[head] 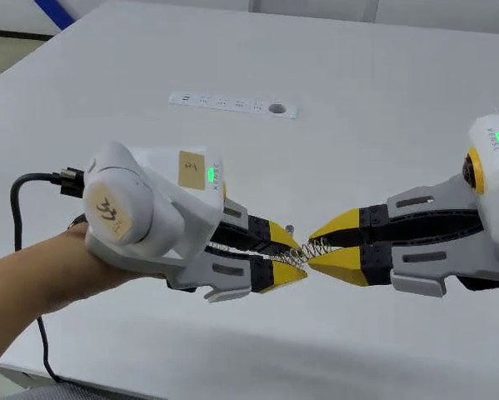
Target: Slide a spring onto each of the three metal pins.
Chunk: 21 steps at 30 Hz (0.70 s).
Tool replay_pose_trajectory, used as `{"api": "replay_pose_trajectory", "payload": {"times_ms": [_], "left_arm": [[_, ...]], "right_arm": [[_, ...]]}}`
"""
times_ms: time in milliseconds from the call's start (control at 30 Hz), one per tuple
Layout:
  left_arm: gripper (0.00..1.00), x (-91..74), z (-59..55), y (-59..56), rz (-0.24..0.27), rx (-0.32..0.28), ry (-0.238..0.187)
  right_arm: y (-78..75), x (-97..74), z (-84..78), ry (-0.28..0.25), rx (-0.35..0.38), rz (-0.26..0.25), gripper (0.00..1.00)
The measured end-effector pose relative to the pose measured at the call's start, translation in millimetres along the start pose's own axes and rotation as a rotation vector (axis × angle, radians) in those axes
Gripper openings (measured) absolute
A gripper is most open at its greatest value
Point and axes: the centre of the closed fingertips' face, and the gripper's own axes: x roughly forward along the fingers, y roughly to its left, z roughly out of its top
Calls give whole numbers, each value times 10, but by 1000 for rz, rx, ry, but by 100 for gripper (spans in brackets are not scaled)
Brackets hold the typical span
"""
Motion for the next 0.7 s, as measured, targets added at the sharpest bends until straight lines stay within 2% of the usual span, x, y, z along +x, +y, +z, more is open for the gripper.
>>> {"api": "replay_pose_trajectory", "payload": {"times_ms": [100,267,400,700], "left_arm": [[10,3,20,2,3,-5,-12],[10,34,45,-15,5,-6,-23],[10,42,32,-6,12,-9,-23],[10,15,-21,-20,17,-32,-19]], "right_arm": [[10,12,78,-31,20,-3,11],[39,62,174,-54,21,-12,11],[46,107,190,-42,5,-30,11],[32,139,154,-20,18,-36,10]]}}
